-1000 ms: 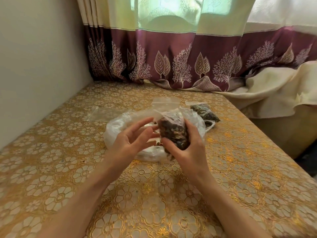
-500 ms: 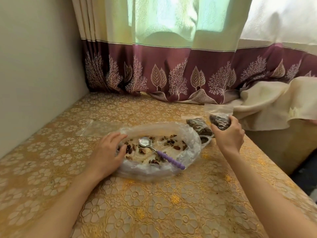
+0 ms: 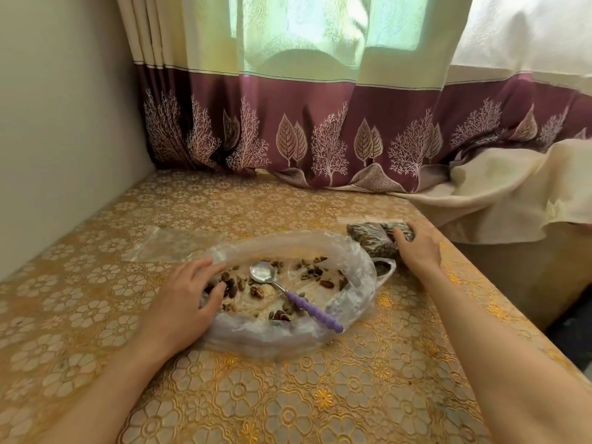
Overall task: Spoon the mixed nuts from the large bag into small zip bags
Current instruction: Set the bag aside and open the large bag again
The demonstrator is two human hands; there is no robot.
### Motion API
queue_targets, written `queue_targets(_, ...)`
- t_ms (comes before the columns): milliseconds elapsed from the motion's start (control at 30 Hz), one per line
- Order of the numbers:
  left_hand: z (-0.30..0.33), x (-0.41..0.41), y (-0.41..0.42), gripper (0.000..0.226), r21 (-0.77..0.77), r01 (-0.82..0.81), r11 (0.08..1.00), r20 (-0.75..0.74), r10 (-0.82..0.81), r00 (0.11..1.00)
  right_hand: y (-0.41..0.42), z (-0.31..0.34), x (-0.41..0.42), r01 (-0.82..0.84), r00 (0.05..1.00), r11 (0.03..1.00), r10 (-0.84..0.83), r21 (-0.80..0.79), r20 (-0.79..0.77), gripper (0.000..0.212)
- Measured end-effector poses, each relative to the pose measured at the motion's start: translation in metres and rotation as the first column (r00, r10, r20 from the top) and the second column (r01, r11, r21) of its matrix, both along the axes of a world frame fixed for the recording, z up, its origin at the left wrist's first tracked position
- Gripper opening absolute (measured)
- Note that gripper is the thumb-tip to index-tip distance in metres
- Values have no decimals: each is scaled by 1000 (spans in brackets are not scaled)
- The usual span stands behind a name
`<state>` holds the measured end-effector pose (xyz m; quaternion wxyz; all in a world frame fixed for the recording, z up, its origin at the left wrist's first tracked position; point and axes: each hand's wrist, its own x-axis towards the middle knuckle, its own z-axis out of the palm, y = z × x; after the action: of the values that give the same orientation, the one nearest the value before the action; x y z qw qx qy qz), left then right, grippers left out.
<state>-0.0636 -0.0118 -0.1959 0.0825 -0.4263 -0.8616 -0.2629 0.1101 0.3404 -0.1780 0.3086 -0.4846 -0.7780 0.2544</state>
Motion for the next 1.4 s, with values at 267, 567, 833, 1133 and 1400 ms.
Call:
queue_targets(267,3,2,-2,44,1,4,1000,10,-4,1000,-45,14,4,5,1000,986,-4,169,-11,52)
queue_targets(567,8,6,-9,39,115,65,991,122,-79,989,-222,2,-28,-588,792,721,605,367,81,41)
queue_targets(833,17,-15,-23,32,315,-76,946,185,18,983,-246,-20,-37,-708,704,635,607,307,369,49)
queue_targets(1133,5,-66,-36,42,-229,-242,943,-16,245,969,-243,-24,-38,-746,655,626,625,230,424,53)
queue_targets(1400,14,-46,-31,18,-58,-354,934,-123,345,931,-243,-23,-37,-745,659,628,642,225,391,50)
